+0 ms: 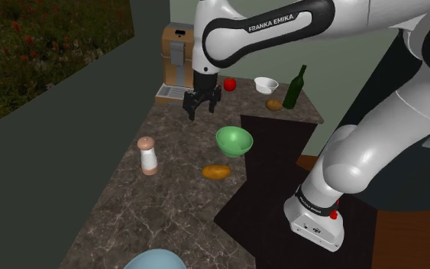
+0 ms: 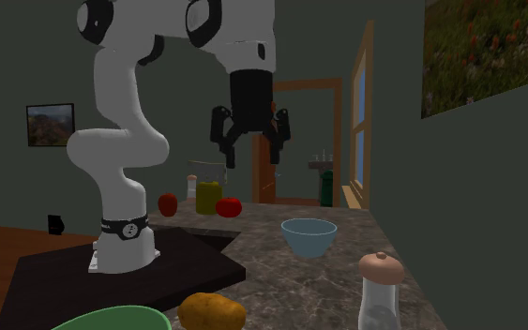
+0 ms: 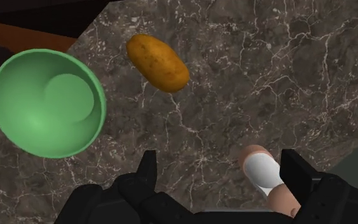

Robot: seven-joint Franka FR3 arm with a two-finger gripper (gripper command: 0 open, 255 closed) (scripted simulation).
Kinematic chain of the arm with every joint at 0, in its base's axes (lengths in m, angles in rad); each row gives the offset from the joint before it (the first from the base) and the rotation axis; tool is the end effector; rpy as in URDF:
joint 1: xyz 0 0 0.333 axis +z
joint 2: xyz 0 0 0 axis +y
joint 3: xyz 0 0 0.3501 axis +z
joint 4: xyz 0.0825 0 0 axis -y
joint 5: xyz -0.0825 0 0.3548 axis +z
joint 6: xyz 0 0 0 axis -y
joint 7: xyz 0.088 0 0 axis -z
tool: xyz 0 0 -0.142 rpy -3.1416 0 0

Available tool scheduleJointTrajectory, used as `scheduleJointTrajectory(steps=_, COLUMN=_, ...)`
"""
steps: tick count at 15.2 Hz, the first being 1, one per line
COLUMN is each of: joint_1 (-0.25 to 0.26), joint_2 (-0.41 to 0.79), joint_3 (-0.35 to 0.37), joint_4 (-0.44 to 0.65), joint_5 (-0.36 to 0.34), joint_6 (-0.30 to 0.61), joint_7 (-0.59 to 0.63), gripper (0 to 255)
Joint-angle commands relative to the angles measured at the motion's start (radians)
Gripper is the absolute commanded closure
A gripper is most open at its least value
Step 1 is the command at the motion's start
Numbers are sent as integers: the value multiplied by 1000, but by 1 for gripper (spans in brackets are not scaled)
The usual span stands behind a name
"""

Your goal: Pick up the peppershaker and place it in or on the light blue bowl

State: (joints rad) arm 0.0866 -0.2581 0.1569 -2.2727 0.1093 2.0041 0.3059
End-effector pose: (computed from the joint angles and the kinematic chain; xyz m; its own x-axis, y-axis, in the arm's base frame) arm 0.4175 0.1174 0.4705 0.9931 -0.1132 -0.0310 -0.1147 -0.9920 -0.0517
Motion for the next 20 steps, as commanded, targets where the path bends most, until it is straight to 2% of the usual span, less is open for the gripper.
scheduleJointTrajectory(steps=1, joint_1=5, joint_2=66, joint_3=15, joint_4=22, joint_5=2, joint_6=51, joint_7=27, gripper=0)
scheduleJointTrajectory(steps=9, joint_1=34, joint_2=355, joint_3=57, joint_4=197, joint_5=-27, joint_6=188, joint_7=145, gripper=0)
scheduleJointTrajectory(steps=17, joint_1=89, joint_2=658, joint_3=58, joint_4=462, joint_5=-79, joint_6=248, joint_7=254, gripper=0)
scheduleJointTrajectory(steps=20, joint_1=95, joint_2=687, joint_3=56, joint_4=471, joint_5=-84, joint_6=269, joint_7=260, gripper=0)
